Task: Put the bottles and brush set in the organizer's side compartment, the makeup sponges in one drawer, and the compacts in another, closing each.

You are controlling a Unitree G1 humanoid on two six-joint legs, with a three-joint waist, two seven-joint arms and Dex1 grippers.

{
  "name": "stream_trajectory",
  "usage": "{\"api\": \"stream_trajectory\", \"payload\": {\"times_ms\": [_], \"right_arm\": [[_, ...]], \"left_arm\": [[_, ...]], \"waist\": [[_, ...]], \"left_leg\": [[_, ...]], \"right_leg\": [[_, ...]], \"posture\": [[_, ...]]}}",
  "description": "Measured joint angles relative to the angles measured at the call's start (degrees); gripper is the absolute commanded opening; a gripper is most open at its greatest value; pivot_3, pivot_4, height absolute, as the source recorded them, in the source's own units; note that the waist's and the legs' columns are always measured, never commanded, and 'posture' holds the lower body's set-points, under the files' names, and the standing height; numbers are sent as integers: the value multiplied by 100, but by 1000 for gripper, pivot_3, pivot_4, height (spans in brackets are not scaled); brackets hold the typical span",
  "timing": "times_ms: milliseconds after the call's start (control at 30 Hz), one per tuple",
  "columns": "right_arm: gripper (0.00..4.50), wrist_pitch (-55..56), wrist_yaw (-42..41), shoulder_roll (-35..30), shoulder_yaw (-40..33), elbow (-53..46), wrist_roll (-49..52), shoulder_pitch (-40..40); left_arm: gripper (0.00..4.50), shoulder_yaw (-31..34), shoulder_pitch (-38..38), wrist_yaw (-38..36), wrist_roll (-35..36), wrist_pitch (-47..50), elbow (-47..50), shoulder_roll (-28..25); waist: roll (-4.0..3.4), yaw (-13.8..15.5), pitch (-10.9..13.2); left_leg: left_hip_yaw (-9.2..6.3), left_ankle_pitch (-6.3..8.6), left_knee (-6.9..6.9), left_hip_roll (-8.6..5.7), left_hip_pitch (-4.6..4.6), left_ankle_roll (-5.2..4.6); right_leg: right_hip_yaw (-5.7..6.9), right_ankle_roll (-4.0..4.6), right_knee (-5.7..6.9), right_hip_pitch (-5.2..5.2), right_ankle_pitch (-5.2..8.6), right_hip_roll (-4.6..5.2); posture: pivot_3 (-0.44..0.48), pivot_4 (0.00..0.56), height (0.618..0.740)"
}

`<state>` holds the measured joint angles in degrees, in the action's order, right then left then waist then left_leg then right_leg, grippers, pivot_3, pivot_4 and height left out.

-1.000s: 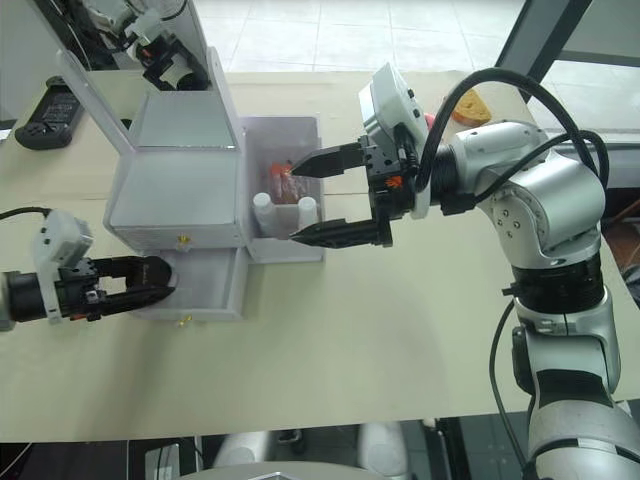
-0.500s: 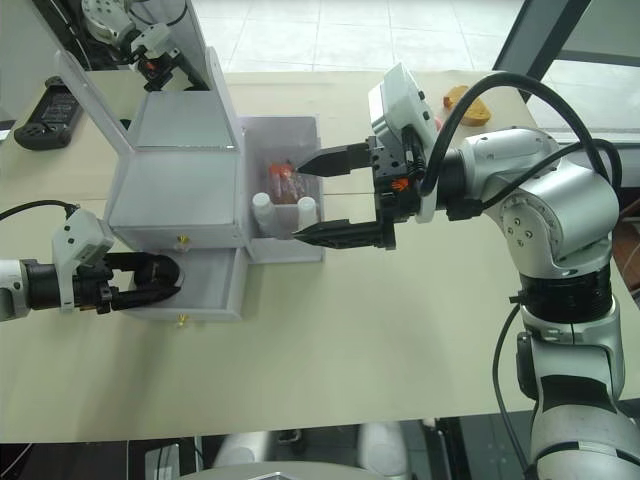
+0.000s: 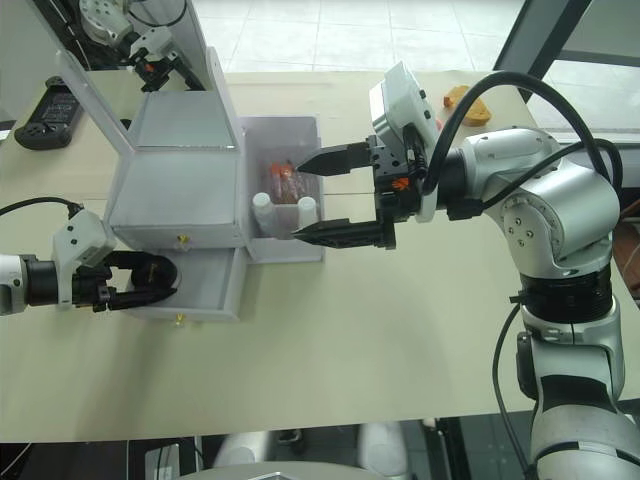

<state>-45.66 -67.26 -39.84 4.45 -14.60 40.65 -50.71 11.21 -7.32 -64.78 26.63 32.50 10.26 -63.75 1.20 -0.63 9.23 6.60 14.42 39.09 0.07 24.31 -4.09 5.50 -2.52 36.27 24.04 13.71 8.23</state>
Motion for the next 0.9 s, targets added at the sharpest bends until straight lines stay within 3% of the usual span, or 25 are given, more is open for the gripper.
{"api": "stream_trajectory", "payload": {"times_ms": [300,433,533,633,733,900], "right_arm": [[4500,24,-19,-67,-27,5,-3,60],[4500,285,-111,-312,-98,99,-183,371],[4500,891,-157,-570,-157,440,-629,708],[4500,1796,-252,-881,-348,1374,-1191,1189],[4500,2891,110,-717,-773,2881,-1685,1340],[4500,4385,665,-567,-1240,4879,-2147,1311]], "left_arm": [[4436,195,-2,-134,153,201,62,-3],[4436,978,402,-378,632,512,324,-2],[4436,1698,621,-527,615,234,106,-6],[4436,2607,691,-578,381,-276,-838,-47],[4436,3176,554,-399,242,-687,-1994,-50],[4436,3613,449,299,-164,-1660,-3660,17]], "waist": [[0,2,0],[0,-5,0],[1,2,0],[1,0,0],[0,-16,0],[-1,-43,1]], "left_leg": [[0,-1,2,0,1,-1],[0,-1,6,3,1,-1],[0,-1,7,3,-1,0],[4,-1,7,0,-3,-1],[6,-3,5,3,-6,2],[12,-3,-4,3,-11,3]], "right_leg": [[0,0,6,0,0,0],[0,-1,5,0,1,0],[2,-1,-1,-2,1,-1],[1,-2,-6,-4,1,-1],[3,-2,-3,-4,1,-1],[1,-2,-5,-3,1,3]], "posture": [[0,150,740],[0,150,740],[0,150,740],[0,150,740],[0,150,740],[0,150,740]]}}
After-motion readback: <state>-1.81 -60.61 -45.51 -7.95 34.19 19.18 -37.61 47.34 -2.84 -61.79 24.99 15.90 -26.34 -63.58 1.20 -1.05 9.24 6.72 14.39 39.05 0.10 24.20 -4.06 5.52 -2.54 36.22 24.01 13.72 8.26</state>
